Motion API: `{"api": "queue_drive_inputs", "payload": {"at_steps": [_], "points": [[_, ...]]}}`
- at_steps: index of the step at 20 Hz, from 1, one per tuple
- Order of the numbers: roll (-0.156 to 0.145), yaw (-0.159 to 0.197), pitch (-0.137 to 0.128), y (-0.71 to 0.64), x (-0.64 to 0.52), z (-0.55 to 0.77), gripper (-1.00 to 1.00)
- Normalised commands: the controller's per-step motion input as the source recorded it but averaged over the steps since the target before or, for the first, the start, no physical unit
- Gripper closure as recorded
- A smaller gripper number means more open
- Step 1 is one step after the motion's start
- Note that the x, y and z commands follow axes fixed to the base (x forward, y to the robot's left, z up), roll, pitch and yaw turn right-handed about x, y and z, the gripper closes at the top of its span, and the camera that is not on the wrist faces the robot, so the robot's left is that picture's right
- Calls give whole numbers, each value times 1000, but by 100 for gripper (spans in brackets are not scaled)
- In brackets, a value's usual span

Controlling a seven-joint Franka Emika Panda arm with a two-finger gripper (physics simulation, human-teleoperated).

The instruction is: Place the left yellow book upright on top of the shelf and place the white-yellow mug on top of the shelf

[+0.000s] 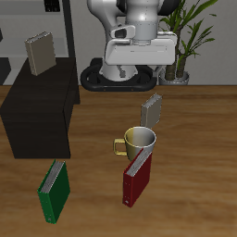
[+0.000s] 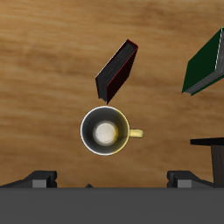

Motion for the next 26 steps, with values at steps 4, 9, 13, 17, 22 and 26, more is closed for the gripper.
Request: {"api": "queue_drive_inputs", "payload": {"at_steps": [4,9,13,17,22,26], "points": [[3,-5,-28,550,192,-268,-100],[10,2,23,495,252,-367,-100],[13,17,21,375,149,-314,-100],[4,2,39,138,122,-297,-100],[-7,13,44,29,118,-362,-100],[11,12,63,2,16,-403,-100]]}}
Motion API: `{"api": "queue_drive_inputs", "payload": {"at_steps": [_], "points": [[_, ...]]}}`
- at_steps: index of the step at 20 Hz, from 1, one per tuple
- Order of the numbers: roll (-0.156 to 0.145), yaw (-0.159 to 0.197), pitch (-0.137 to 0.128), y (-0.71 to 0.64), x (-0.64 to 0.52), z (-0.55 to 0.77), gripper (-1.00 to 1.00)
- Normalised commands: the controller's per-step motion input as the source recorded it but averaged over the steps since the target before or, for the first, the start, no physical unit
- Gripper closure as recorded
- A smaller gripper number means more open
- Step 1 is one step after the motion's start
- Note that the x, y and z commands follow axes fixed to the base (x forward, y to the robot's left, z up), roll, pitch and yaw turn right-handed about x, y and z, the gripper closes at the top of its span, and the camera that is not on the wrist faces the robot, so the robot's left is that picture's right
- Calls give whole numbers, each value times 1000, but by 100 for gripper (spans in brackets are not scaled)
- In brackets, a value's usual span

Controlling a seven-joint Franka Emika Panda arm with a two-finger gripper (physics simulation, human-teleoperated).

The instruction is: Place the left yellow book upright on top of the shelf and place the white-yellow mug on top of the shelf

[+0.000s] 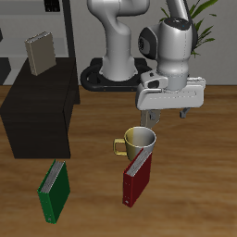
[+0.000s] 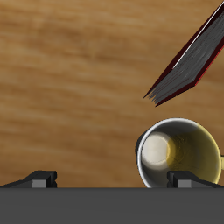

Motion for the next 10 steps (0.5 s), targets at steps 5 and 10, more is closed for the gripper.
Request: {"api": "queue_drive_inputs", "payload": {"at_steps": [5,10], "points": [[-13,-3,48,-84,48,-334,-100],[-21,-8,42,-135,58,-330,-100]]}}
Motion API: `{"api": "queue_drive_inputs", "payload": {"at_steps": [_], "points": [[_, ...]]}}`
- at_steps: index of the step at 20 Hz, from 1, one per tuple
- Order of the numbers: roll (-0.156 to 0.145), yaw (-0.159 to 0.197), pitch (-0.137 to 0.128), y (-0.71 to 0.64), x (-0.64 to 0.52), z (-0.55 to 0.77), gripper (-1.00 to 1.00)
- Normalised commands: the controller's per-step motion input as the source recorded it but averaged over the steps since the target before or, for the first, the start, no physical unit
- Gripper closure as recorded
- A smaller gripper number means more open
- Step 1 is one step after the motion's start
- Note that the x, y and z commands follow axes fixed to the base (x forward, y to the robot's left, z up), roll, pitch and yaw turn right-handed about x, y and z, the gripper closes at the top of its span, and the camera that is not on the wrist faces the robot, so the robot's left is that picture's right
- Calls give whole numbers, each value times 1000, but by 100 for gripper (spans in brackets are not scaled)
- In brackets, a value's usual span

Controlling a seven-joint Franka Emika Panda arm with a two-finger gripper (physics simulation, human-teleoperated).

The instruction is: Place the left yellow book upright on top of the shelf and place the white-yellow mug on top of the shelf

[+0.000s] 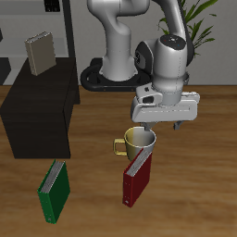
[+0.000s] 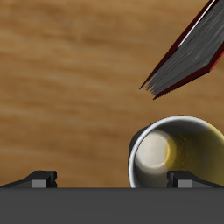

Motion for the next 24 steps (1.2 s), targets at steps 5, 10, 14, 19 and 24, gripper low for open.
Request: {"api": "queue_drive_inputs", "payload": {"at_steps": [5,10,14,19,24], "points": [[-9,2,35,-77,54,-249,-100],[-6,-16,45,-148,59,-252,-100],[5,-34,64,-186,75,-298,100],[19,-28,24,-59,26,-59,100],[2,-31,-14,-113,-57,161,100]]}}
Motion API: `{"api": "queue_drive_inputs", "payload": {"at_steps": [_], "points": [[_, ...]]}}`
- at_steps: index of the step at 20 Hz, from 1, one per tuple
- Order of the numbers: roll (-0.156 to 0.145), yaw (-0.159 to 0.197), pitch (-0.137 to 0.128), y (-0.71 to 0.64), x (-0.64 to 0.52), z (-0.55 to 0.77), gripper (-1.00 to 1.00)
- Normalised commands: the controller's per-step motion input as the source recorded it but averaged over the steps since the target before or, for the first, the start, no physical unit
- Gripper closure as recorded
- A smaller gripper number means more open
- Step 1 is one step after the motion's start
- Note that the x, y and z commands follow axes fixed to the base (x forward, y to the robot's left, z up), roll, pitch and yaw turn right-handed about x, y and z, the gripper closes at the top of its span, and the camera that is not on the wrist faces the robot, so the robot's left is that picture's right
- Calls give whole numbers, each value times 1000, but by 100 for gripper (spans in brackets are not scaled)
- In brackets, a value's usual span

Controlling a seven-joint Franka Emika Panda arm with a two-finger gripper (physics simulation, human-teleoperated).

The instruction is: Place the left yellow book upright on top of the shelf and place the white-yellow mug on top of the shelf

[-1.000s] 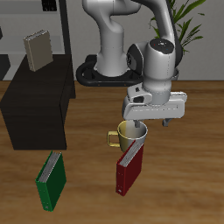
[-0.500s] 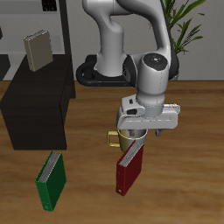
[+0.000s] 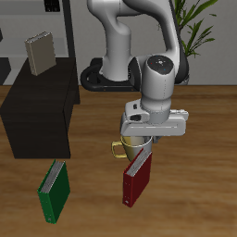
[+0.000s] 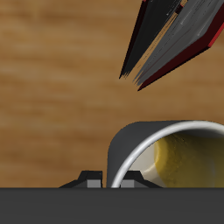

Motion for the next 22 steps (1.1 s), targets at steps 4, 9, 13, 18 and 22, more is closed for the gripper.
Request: {"api": "queue_drive_inputs", "payload": {"at_steps": [4,9,13,18,22], "points": [[8,-30,-5,-97,-30,116,100],[-4,17,-52,-200,-230,395,100],[-30,29,-93,-329,-248,703,100],[-25,47,-94,-389,-322,723,100],[-26,27,-71,-381,-180,603,100]]}}
